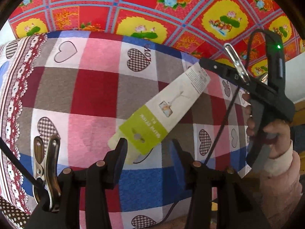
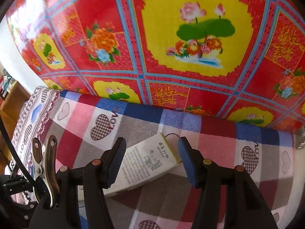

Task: Collect trash
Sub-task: 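Lower both tools onto the selfie stick box and close on it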

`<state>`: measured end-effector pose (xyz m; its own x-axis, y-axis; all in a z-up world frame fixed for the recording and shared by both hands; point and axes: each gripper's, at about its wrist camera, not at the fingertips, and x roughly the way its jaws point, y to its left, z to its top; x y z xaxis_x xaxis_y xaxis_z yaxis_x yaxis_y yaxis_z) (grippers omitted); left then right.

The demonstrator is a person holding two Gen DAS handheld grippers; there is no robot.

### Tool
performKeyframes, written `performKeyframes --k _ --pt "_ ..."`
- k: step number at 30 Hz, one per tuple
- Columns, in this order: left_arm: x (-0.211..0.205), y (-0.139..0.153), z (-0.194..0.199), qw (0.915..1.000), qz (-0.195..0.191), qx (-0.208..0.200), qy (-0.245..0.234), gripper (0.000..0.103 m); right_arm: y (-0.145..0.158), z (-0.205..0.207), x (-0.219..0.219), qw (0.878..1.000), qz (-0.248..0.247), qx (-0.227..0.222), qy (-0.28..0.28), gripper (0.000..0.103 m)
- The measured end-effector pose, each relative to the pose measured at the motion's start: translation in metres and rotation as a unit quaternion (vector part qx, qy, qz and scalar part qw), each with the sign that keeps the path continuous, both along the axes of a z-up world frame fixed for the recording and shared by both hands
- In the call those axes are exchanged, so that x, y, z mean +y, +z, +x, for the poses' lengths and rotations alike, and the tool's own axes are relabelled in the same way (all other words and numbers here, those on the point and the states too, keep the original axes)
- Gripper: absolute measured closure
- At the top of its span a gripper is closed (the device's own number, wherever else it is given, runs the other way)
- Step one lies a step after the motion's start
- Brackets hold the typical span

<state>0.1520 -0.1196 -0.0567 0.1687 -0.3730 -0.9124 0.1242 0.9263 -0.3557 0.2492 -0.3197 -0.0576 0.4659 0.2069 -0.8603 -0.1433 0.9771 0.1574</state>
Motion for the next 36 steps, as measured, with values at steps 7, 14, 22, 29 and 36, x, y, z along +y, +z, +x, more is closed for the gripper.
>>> performKeyframes --k 7,14,22,29,36 --pt "-0.008 -0.015 0.006 0.9994 -0.021 0.023 0.013 0.054 -0.019 0.010 -0.009 1.000 0.002 0.029 -0.002 0.044" --pt "-0.009 -0.022 0.010 0.9988 -0.033 0.024 0.027 0.050 -0.024 0.005 -0.001 0.999 0.008 0.048 0.021 0.044" --pt "-0.008 -0.020 0.011 0.9996 0.011 -0.012 0.021 0.048 -0.025 -0.004 0.001 0.997 0.013 0.065 0.025 0.042" --pt "0.012 -0.012 0.020 0.9985 0.029 -0.017 0.043 0.048 -0.025 -0.021 0.011 0.995 0.032 0.084 0.037 0.042" --pt "0.023 -0.012 0.021 0.9962 0.061 -0.028 0.054 0.047 -0.026 -0.040 0.024 0.994 0.044 0.098 0.035 0.042"
